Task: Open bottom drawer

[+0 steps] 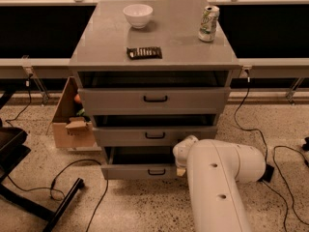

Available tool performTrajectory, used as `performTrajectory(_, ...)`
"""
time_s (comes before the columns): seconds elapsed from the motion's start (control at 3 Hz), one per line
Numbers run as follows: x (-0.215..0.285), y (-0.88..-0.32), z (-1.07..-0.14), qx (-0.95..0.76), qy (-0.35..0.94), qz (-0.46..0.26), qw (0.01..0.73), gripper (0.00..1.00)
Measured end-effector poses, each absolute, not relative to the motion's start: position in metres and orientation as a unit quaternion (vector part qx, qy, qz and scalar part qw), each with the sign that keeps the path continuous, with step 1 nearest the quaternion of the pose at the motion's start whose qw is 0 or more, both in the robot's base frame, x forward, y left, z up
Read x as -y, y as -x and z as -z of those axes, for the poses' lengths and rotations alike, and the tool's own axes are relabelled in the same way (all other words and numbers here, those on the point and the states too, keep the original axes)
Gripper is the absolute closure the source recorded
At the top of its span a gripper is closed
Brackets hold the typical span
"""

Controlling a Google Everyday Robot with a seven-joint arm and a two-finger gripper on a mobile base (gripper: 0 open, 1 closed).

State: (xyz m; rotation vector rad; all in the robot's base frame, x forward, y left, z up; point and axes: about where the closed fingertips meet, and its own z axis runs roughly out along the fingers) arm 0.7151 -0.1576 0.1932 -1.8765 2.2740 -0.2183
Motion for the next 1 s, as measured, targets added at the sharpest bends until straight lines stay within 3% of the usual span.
performTrajectory(0.33, 0.158, -0.715, -0.193, -0.766, 0.632, 0.074, 0.092, 0.0)
performTrajectory(1.0, 0.158, -0.687, -0.174, -0.775, 0.625, 0.044, 0.083, 0.0)
